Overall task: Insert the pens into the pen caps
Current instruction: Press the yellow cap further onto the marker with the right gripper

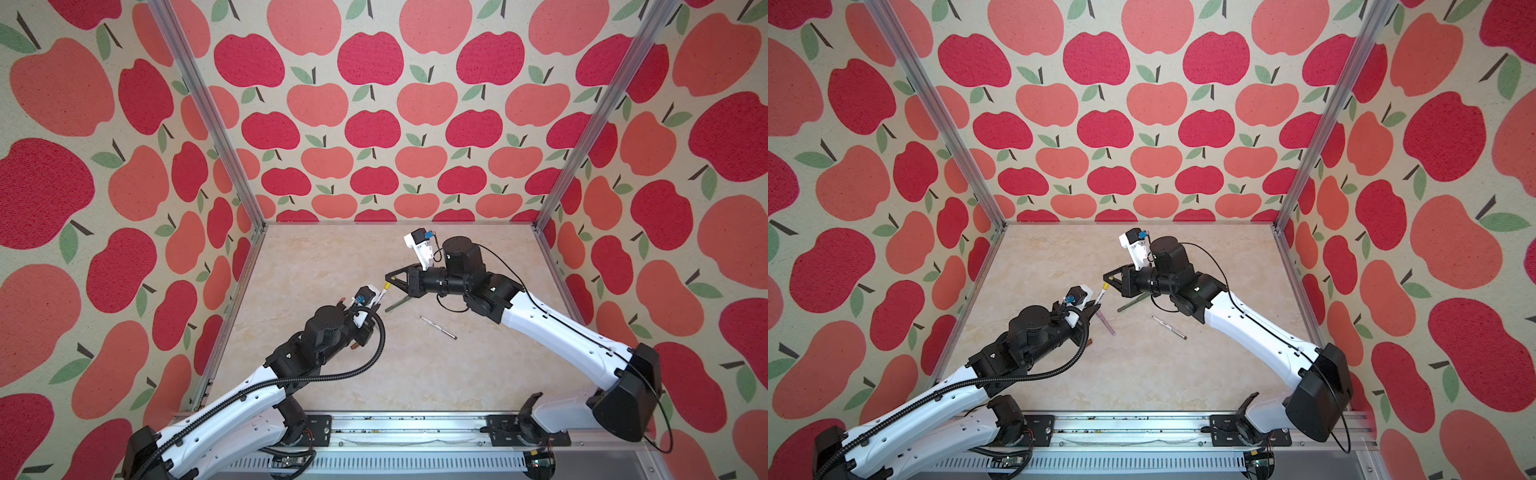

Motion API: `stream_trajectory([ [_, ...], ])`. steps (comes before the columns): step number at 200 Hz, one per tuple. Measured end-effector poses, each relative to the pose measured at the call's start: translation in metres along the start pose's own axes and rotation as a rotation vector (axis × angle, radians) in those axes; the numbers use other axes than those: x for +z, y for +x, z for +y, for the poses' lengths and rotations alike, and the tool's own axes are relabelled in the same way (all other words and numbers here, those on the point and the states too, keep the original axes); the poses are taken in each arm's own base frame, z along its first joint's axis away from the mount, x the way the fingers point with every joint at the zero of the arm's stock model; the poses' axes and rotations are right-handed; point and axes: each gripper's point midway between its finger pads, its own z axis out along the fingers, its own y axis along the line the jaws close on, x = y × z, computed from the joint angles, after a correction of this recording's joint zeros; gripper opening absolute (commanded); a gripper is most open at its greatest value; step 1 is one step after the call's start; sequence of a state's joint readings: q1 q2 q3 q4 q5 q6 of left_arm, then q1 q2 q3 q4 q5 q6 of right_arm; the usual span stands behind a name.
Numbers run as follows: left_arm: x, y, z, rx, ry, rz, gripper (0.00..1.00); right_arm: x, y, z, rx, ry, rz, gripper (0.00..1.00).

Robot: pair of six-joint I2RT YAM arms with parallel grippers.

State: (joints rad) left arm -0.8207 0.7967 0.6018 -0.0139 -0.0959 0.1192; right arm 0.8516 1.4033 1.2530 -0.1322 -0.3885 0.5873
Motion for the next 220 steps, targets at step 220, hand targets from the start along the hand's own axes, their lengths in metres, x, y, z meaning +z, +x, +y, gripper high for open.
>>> stream_trajectory([
  [220, 0.011, 0.017, 0.018, 0.017, -0.054, 0.158, 0.0, 0.028, 0.009, -0.014, -0.021, 0.041, -0.074, 0.0],
])
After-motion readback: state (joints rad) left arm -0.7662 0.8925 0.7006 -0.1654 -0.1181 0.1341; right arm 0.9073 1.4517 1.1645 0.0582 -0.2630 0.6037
